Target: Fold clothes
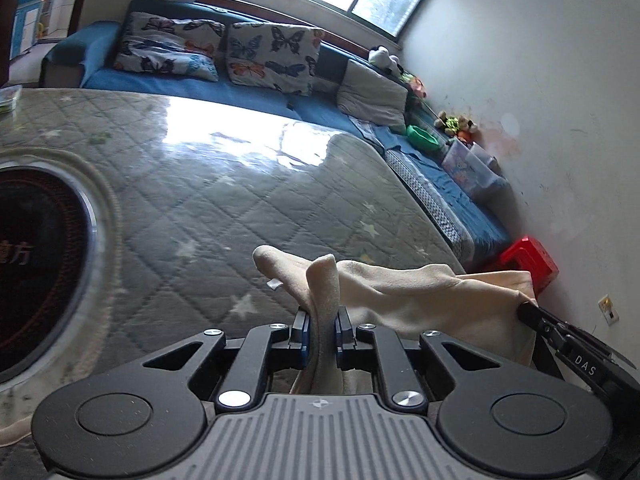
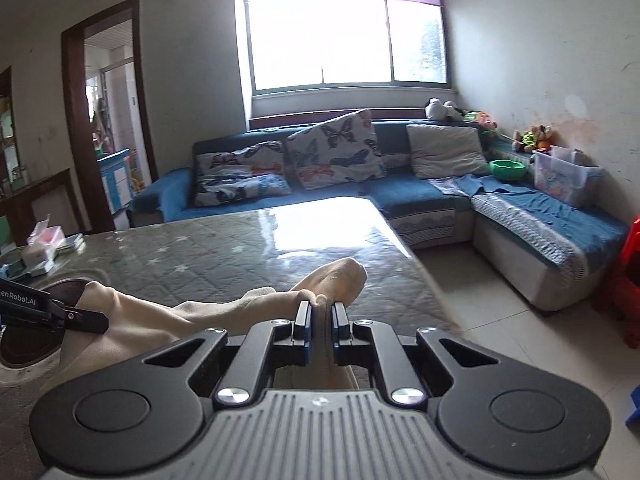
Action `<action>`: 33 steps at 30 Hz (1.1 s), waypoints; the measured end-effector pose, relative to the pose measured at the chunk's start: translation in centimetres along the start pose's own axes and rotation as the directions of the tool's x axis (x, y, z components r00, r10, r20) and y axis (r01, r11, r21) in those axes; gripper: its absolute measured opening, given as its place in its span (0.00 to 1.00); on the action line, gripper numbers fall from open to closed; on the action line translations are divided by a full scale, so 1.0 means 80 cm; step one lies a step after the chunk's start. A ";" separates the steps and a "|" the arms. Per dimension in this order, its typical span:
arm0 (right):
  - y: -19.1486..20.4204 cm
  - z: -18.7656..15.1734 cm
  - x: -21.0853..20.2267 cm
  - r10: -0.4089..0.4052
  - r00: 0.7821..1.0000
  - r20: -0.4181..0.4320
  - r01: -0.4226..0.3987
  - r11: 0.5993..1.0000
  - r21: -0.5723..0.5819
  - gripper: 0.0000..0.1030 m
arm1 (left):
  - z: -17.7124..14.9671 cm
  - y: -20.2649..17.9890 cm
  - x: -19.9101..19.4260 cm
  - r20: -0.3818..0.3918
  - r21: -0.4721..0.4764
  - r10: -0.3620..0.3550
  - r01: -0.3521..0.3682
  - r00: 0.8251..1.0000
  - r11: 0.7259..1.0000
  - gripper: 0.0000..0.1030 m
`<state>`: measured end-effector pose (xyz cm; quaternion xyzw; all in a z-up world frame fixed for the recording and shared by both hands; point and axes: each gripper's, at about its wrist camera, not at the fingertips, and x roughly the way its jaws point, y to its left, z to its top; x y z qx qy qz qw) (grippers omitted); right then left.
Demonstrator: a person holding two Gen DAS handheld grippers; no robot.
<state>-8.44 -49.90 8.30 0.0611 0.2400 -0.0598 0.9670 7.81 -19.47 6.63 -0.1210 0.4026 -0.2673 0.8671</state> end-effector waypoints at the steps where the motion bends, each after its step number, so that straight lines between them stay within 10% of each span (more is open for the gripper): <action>1: -0.007 0.000 0.001 -0.010 1.000 -0.002 0.010 1.000 0.007 0.08 | 0.000 -0.005 0.004 -0.003 0.011 -0.004 0.004 1.000 1.000 0.12; 16: -0.056 -0.032 0.041 -0.086 0.993 -0.087 0.092 0.993 0.069 0.09 | -0.006 -0.029 0.052 -0.071 0.071 0.049 -0.044 0.996 0.996 0.14; 25: -0.054 -0.039 0.057 -0.151 0.982 -0.115 0.157 0.987 0.045 0.16 | -0.012 -0.021 0.055 -0.073 0.097 0.128 -0.121 0.989 0.988 0.34; 33: -0.019 -0.033 0.073 -0.026 0.992 -0.121 0.030 0.999 0.024 0.16 | -0.006 -0.020 0.060 -0.063 0.103 0.156 -0.149 0.986 0.983 0.43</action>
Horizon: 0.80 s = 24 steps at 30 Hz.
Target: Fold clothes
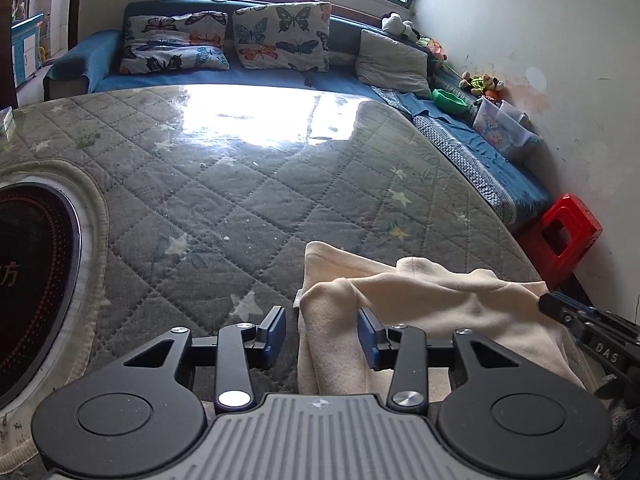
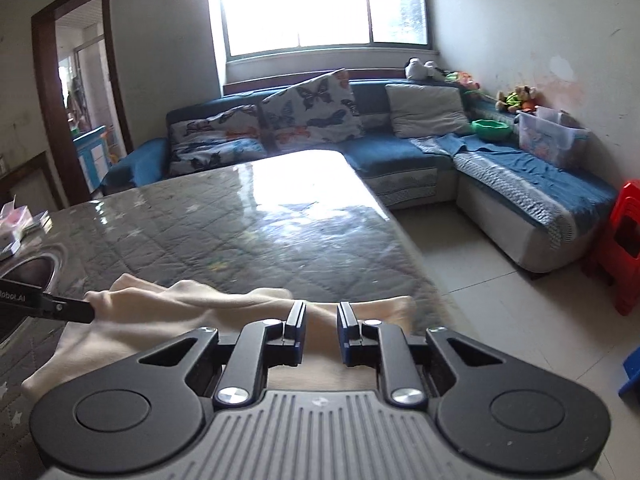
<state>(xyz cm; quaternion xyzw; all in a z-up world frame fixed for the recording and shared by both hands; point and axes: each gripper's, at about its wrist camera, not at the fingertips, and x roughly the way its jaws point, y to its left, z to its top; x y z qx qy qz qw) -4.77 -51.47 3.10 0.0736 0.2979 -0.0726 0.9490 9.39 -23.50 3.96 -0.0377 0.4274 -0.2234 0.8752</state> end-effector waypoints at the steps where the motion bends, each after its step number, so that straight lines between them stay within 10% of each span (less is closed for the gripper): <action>1: 0.004 0.000 0.005 0.006 1.000 -0.006 -0.006 1.000 -0.001 0.16 | 0.000 -0.002 0.002 -0.001 0.007 0.005 -0.005 1.000 1.000 0.43; 24: 0.041 0.001 0.032 0.013 0.998 -0.055 -0.016 0.998 -0.053 0.37 | -0.004 -0.011 0.007 -0.003 0.082 0.052 -0.051 0.999 0.995 0.57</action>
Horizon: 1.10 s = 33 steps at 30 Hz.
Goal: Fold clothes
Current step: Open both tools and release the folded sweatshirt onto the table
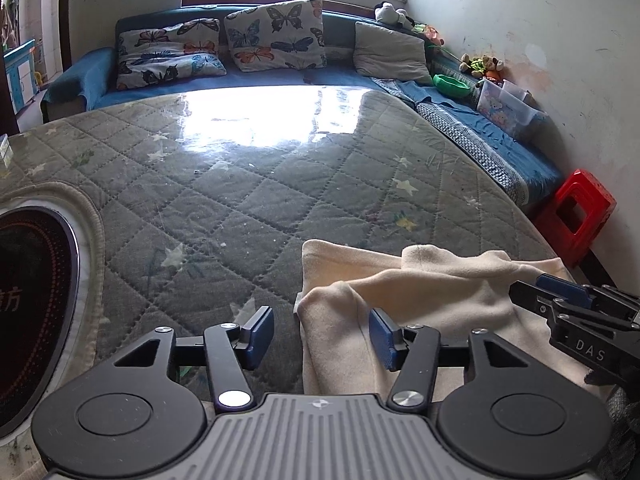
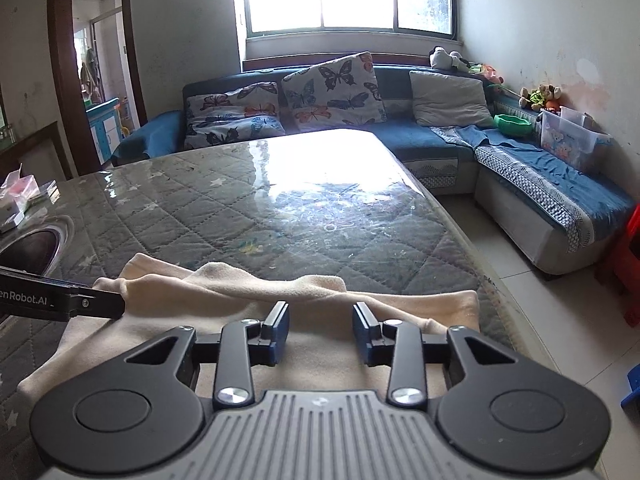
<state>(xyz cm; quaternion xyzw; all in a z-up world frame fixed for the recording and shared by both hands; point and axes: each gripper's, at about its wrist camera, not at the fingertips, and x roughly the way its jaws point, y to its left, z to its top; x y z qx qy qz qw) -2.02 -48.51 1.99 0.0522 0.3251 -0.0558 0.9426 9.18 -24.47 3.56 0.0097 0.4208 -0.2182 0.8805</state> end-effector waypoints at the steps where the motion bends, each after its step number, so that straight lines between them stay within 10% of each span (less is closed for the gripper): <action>1: 0.000 -0.001 -0.003 0.001 1.000 -0.002 -0.001 1.000 0.001 0.40 | -0.002 0.000 -0.003 0.001 0.002 0.001 -0.001 1.000 1.000 0.57; 33: 0.040 -0.084 -0.110 -0.023 0.999 0.045 0.026 0.996 -0.085 0.42 | -0.085 -0.013 -0.068 0.075 0.082 0.037 -0.043 0.996 0.996 0.81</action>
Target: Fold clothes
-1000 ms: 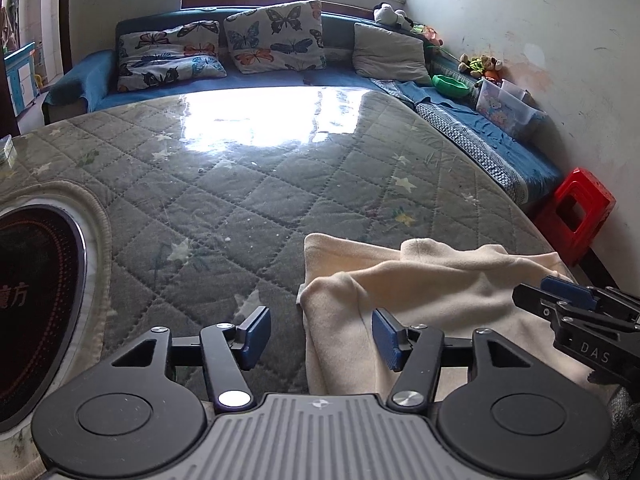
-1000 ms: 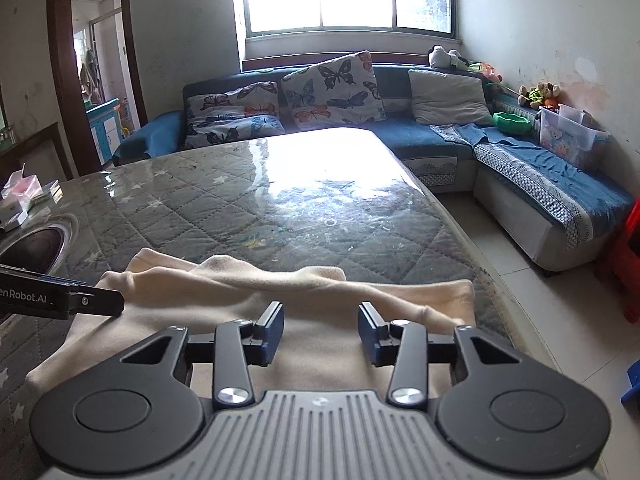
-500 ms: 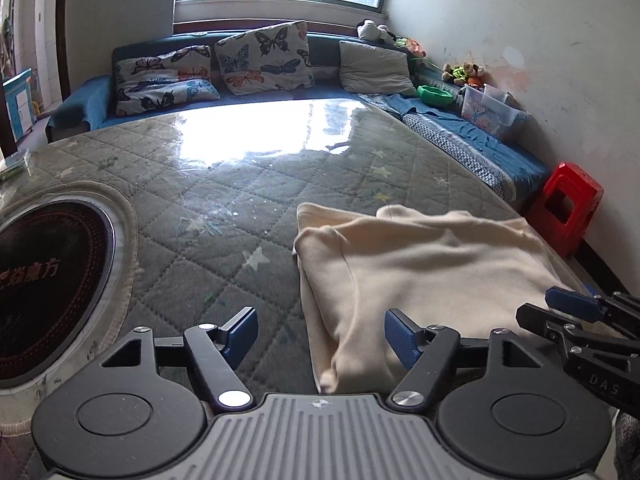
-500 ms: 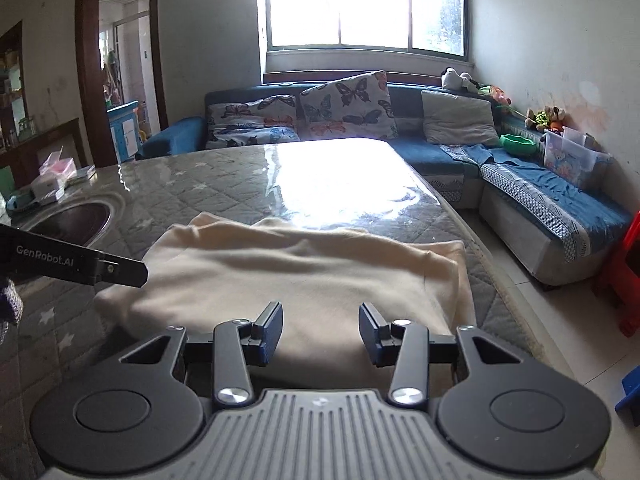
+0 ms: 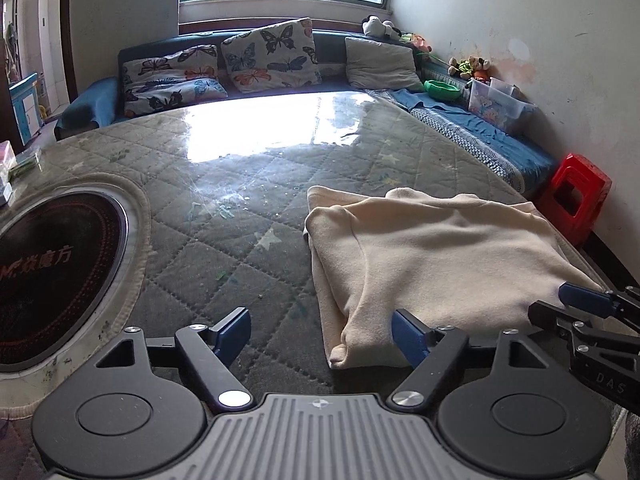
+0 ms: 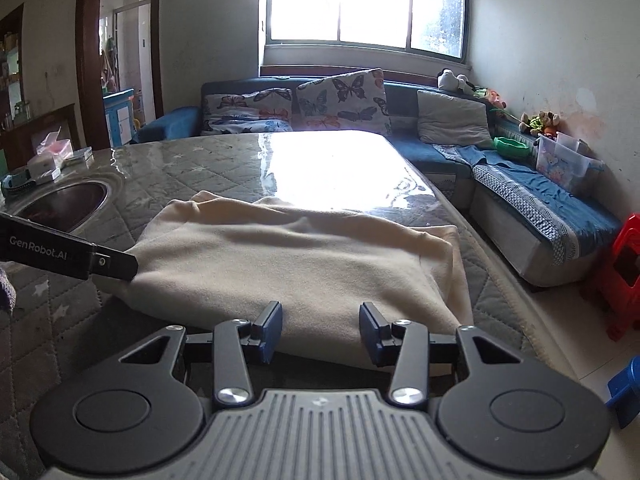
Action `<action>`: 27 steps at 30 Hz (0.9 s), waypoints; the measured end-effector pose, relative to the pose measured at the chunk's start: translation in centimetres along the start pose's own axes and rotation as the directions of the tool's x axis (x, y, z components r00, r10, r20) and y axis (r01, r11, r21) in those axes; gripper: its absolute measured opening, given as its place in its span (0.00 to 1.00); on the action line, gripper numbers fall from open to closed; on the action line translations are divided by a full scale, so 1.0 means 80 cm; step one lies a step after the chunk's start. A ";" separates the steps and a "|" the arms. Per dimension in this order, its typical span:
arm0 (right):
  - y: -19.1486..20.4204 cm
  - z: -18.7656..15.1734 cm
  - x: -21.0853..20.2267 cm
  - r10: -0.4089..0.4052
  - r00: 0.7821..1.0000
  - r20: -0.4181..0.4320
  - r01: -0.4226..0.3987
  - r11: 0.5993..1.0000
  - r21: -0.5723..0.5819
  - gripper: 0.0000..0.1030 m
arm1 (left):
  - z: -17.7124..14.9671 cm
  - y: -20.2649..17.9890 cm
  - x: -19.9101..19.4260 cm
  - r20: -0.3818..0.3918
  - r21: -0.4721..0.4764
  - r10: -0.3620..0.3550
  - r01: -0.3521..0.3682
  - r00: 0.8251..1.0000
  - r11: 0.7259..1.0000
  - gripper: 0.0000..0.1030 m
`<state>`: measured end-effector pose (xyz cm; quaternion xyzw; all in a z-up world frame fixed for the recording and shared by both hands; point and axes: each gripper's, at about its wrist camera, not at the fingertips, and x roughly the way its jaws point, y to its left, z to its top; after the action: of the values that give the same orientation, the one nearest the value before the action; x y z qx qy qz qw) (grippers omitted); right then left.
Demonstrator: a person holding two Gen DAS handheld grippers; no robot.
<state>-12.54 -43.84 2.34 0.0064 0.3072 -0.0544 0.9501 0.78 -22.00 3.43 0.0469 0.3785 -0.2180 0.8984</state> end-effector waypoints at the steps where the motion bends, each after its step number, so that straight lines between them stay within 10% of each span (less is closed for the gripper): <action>1: 0.000 -0.001 -0.001 -0.003 1.000 0.001 0.003 1.000 0.004 0.42 | -0.001 -0.001 -0.003 0.004 0.004 0.003 -0.003 1.000 1.000 0.83; 5: 0.002 -0.004 -0.009 -0.017 1.000 0.002 0.017 1.000 0.024 0.59 | -0.007 -0.003 -0.013 0.021 0.019 0.015 -0.015 1.000 1.000 0.87; 27: 0.019 -0.018 -0.049 -0.079 0.997 0.020 0.077 0.994 0.083 0.85 | -0.042 -0.015 -0.061 0.071 0.076 -0.031 0.026 0.997 0.997 1.00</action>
<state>-16.40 -41.86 3.40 0.0327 0.2936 -0.1043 0.9497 -4.98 -20.52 4.58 0.0671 0.3380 -0.2464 0.9058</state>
